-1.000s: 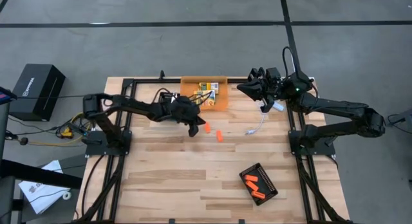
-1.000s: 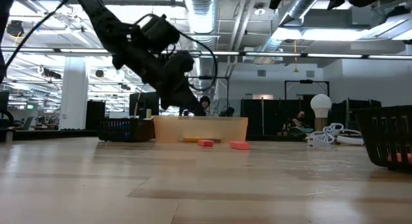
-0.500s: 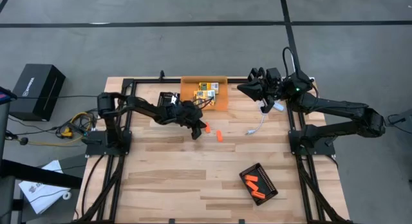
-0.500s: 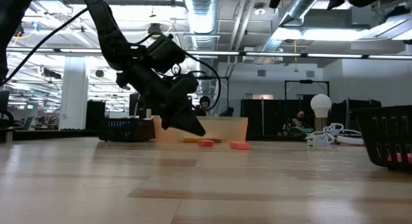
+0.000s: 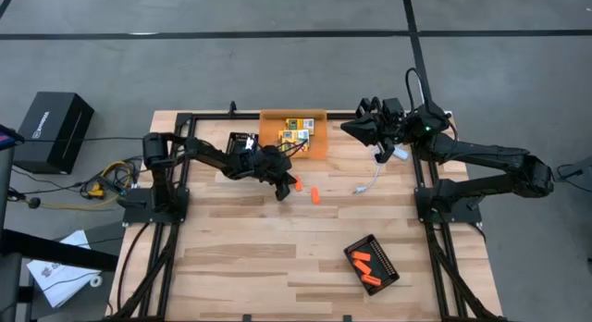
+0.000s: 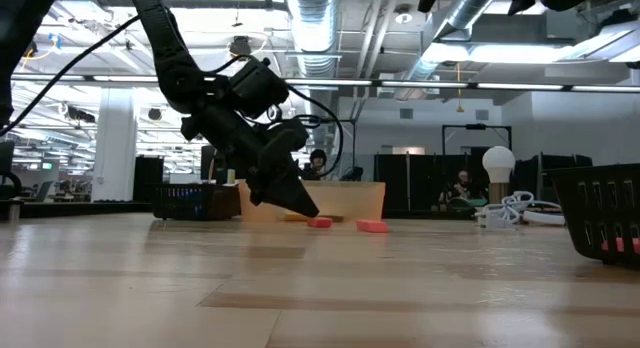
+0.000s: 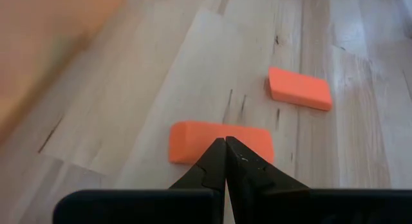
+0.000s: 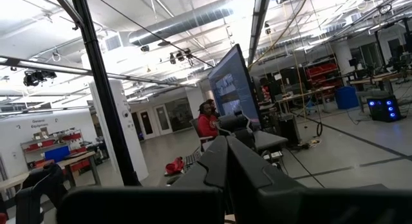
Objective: Pick & Place School Supplies
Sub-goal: Put the orange eraser into the bottom black bin
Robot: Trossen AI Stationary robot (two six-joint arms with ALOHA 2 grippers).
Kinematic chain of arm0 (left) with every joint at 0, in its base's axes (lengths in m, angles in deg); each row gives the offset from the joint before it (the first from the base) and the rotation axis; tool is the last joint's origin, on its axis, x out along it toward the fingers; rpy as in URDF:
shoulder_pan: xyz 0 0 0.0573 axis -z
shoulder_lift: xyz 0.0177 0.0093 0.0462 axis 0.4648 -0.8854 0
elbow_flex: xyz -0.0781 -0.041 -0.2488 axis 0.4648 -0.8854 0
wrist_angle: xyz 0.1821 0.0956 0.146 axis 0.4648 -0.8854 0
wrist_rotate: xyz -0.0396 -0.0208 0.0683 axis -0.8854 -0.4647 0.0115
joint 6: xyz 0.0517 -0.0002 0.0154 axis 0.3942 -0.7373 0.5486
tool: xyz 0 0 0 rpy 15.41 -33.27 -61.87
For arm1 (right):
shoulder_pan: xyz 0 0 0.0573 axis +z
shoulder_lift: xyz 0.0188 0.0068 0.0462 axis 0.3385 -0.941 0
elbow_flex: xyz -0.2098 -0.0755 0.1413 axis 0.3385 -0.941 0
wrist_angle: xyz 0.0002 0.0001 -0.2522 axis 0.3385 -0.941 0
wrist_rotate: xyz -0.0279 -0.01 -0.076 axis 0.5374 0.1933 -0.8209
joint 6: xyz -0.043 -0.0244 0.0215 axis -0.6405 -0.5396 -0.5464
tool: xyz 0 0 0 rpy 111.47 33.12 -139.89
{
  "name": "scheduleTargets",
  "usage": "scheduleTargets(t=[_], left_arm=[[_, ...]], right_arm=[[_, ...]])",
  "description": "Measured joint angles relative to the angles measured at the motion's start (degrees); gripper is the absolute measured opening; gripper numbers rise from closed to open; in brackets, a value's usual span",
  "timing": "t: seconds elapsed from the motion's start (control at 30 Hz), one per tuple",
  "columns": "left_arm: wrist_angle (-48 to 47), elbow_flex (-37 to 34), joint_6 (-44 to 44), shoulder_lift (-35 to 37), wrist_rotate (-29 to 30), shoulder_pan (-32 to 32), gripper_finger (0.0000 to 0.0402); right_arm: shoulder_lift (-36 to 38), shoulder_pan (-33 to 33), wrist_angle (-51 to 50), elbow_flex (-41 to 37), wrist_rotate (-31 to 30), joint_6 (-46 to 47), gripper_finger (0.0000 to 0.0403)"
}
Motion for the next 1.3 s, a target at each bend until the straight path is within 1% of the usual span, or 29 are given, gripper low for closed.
scheduleTargets(t=[0.23, 0.47, 0.5, 0.67, 0.93, 1.07, 1.17, 1.3], left_arm=[[-1.35, -0.03, -0.32, -0.02, -0.15, 0.09, 0.0001], [-1.72, -3.53, -3.22, 0.02, -0.01, 0.93, 0.0001], [-0.56, -4.11, -3.53, -0.03, 0.05, 1.01, 0.0001], [-0.20, -5.49, -4.50, -0.04, -0.05, 1.01, 0.0001], [1.05, -5.75, -7.48, 0.40, -0.16, 1.04, 0.0001], [0.10, -5.22, -7.36, 2.39, 0.23, 1.18, 0.0001], [0.18, -4.11, -5.69, 4.36, 0.26, 1.22, 0.0001], [0.85, -3.45, -5.50, 4.81, 0.39, 1.22, 0.0001]], right_arm=[[0.00, 0.00, 0.13, 0.00, 0.13, 0.06, 0.0000], [0.00, 0.04, -0.02, 0.00, 0.33, 0.06, 0.0000], [0.00, 0.04, -0.09, 0.00, 0.35, 0.06, 0.0000], [0.00, 0.04, -0.39, 0.00, 1.80, 0.11, 0.0000], [0.00, 0.04, -0.48, 0.00, 1.86, 0.11, 0.0000], [0.00, 0.04, -0.41, 0.00, 1.86, 0.11, 0.0000], [0.01, 0.04, -0.31, 0.00, 1.86, 0.10, 0.0000], [0.01, -0.01, -0.28, 0.00, 1.86, 0.08, 0.0000]])
